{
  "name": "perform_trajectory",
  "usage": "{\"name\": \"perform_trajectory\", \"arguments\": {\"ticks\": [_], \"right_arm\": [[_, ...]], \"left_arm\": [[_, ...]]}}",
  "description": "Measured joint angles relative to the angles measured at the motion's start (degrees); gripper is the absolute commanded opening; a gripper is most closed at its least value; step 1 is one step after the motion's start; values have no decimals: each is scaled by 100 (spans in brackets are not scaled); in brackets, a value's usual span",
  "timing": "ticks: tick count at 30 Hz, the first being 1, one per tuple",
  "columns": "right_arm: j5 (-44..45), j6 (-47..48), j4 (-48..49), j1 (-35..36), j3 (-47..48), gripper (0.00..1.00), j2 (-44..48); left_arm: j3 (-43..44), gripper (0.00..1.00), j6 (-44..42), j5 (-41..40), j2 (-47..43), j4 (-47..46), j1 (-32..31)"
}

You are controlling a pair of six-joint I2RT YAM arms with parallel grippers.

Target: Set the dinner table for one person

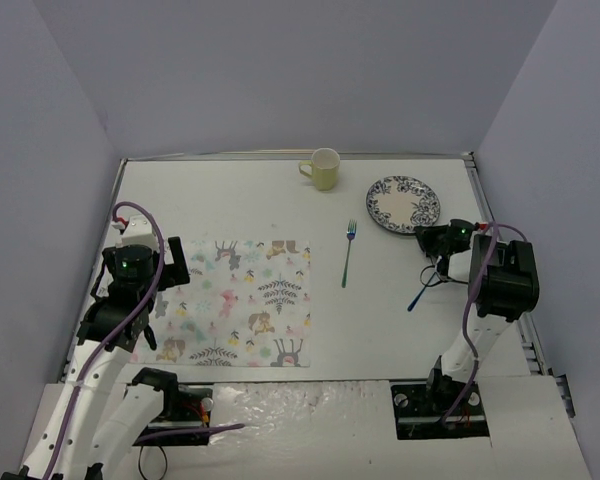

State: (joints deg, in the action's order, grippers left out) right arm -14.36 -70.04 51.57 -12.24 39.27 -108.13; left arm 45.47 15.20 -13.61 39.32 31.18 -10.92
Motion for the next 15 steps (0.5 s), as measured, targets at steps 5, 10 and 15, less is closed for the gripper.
{"name": "perform_trajectory", "arguments": {"ticks": [5, 10, 15], "right_arm": [[-154, 129, -425, -30, -115, 0, 715], [-556, 319, -735, -44, -188, 0, 1557], [-999, 581, -1018, 182, -193, 0, 2173]], "left_arm": [[0, 97, 1, 10, -17, -1, -1], [0, 97, 2, 56, -23, -2, -34], [12, 97, 21, 138, -28, 10, -44]]}}
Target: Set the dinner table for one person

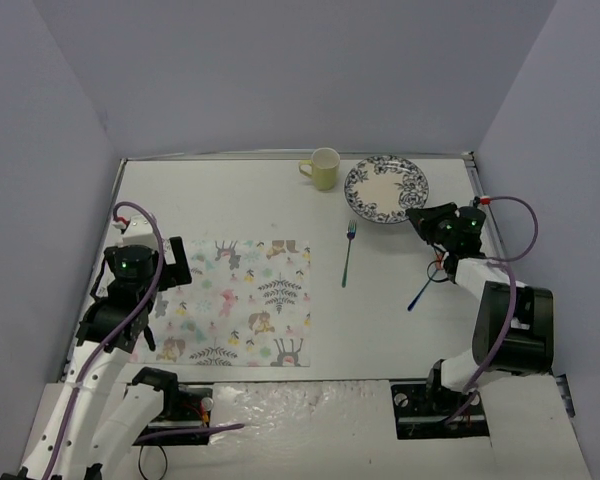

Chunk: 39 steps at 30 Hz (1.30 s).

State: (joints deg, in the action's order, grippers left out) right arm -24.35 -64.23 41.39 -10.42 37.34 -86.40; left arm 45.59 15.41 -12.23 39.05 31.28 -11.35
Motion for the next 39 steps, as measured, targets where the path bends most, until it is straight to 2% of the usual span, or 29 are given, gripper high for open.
{"name": "perform_trajectory", "arguments": {"ticks": [5, 11, 19, 23, 30, 39], "right_arm": [[-237, 357, -447, 783, 6, 0, 262], [-476, 528, -784, 2344, 130, 0, 126], [-496, 584, -676, 4160, 1169, 0, -1095], [-489, 586, -480, 4830, 1749, 0, -1831], [-553, 579, -228, 5630, 2587, 0, -2891], [-595, 550, -122, 5849, 2855, 0, -3393]], "left_arm": [[175, 97, 75, 179, -100, 227, 0], [530, 97, 184, 349, -319, 665, -4], [602, 97, 245, 362, -650, 1089, -17], [602, 97, 298, 361, -696, 1169, -17], [602, 97, 331, 360, -770, 1229, -22], [600, 97, 331, 358, -822, 1232, -22]]}}
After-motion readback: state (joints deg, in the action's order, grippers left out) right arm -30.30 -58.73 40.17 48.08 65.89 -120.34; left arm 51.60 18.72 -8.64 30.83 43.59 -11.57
